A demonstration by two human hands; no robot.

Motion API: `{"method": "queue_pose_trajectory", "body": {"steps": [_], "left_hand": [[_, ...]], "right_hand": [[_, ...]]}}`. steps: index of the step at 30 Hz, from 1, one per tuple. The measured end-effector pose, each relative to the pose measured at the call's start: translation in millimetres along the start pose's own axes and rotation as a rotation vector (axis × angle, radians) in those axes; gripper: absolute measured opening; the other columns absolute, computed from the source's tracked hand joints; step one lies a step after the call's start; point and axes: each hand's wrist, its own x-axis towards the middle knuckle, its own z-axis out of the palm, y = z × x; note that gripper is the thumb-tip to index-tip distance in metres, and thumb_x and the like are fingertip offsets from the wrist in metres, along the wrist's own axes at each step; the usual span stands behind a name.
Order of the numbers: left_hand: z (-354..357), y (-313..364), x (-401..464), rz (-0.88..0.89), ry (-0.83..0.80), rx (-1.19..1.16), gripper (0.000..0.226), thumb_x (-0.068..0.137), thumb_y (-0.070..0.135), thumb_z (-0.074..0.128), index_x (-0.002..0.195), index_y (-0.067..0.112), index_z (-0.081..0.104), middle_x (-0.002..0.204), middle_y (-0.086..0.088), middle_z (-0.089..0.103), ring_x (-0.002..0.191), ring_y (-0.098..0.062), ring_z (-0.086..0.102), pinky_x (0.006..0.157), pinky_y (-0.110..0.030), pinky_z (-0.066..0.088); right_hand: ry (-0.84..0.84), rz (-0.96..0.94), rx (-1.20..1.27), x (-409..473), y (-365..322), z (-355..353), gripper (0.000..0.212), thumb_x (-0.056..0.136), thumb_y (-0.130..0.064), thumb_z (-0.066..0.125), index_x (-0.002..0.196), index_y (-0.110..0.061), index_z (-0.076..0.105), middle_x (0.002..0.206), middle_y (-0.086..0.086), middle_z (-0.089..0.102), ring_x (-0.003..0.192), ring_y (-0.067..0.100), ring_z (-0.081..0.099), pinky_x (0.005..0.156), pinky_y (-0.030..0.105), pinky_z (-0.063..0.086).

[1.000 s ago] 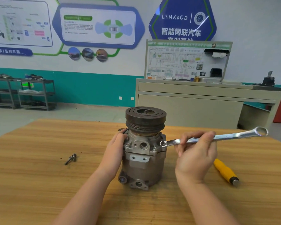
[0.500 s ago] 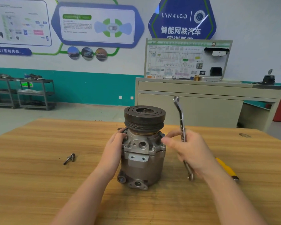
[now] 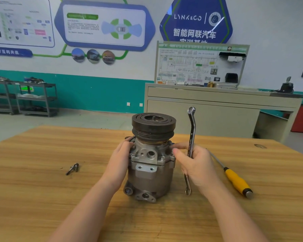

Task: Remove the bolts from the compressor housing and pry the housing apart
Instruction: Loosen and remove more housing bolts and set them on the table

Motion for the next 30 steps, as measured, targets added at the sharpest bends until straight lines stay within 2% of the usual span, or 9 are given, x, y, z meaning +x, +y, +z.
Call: {"method": "queue_pose_trajectory", "body": {"steps": [3,7,10,13,17,19,23,28,30], "left_hand": [[-0.3,-1.0,2.1,0.010,0.005,0.000,0.041,0.078,0.045,0.043,0.111,0.040,0.066,0.110,0.004,0.073,0.112,-0.018,0.063,0.103,-0.047,0.046],[-0.5,-2.6,2.6,0.011,0.019,0.008,0.043,0.078,0.045,0.042,0.113,0.038,0.066,0.108,0.004,0.074,0.111,-0.020,0.064,0.099,-0.043,0.049],[-0.7,-2.0,1.7,0.012,0.013,0.023,0.047,0.079,0.045,0.042,0.118,0.034,0.066,0.110,0.002,0.074,0.112,-0.020,0.064,0.101,-0.044,0.048],[-1.0,-1.4,1.1,0.012,0.008,0.020,0.041,0.079,0.044,0.042,0.111,0.037,0.068,0.108,0.003,0.074,0.110,-0.019,0.065,0.100,-0.044,0.048],[-1.1,-1.1,0.5,-0.001,0.015,0.008,0.035,0.079,0.044,0.044,0.100,0.042,0.071,0.104,0.002,0.075,0.108,-0.020,0.065,0.097,-0.043,0.049],[-0.5,-0.7,0.7,-0.011,0.017,0.006,0.038,0.078,0.045,0.044,0.105,0.039,0.071,0.106,0.001,0.075,0.110,-0.021,0.065,0.101,-0.047,0.048],[0.4,0.1,0.3,-0.031,0.029,-0.015,0.032,0.076,0.044,0.045,0.088,0.040,0.075,0.102,-0.002,0.075,0.108,-0.024,0.065,0.102,-0.051,0.047],[0.7,0.8,-0.4,-0.025,0.030,-0.012,0.036,0.078,0.042,0.045,0.103,0.036,0.070,0.105,-0.001,0.075,0.109,-0.022,0.065,0.103,-0.050,0.047],[1.0,1.2,-0.7,-0.025,0.025,-0.007,0.042,0.077,0.043,0.045,0.109,0.033,0.069,0.107,-0.002,0.075,0.110,-0.023,0.065,0.104,-0.051,0.046]], "right_hand": [[0.075,0.001,-0.006,1.3,1.7,2.3,0.015,0.078,-0.025,0.079,0.079,-0.020,0.064,0.043,-0.004,0.042,0.041,0.016,0.036,0.042,0.024,0.030],[0.052,-0.027,0.019,1.1,3.0,2.3,0.013,0.085,-0.014,0.072,0.077,-0.023,0.070,0.042,-0.002,0.043,0.038,0.010,0.039,0.041,0.020,0.035],[0.040,-0.025,0.020,0.7,3.2,4.8,0.009,0.084,-0.018,0.074,0.088,-0.022,0.067,0.042,-0.007,0.042,0.038,0.009,0.038,0.042,0.020,0.033],[0.075,-0.036,0.006,1.3,3.9,4.2,0.013,0.081,-0.015,0.076,0.081,-0.017,0.064,0.040,-0.006,0.043,0.037,0.009,0.039,0.041,0.020,0.035],[0.049,-0.066,-0.008,-1.0,1.1,4.9,0.009,0.086,-0.016,0.071,0.085,-0.024,0.071,0.041,-0.003,0.045,0.038,0.010,0.045,0.051,0.026,0.048],[0.060,-0.070,-0.014,-0.9,1.1,4.9,0.012,0.082,-0.021,0.076,0.090,-0.024,0.068,0.041,-0.004,0.048,0.040,0.009,0.047,0.053,0.024,0.049],[0.101,-0.071,-0.040,0.0,2.2,2.7,0.012,0.081,-0.017,0.077,0.077,-0.015,0.065,0.039,-0.004,0.049,0.038,0.008,0.048,0.053,0.016,0.045],[0.030,-0.071,-0.023,-1.0,0.5,4.5,0.009,0.085,-0.013,0.072,0.089,-0.018,0.065,0.038,-0.005,0.047,0.037,0.007,0.046,0.051,0.016,0.045],[0.051,-0.059,-0.029,-0.5,0.5,4.9,0.014,0.083,-0.014,0.075,0.084,-0.014,0.060,0.038,-0.006,0.047,0.036,0.006,0.046,0.050,0.016,0.044]]}}
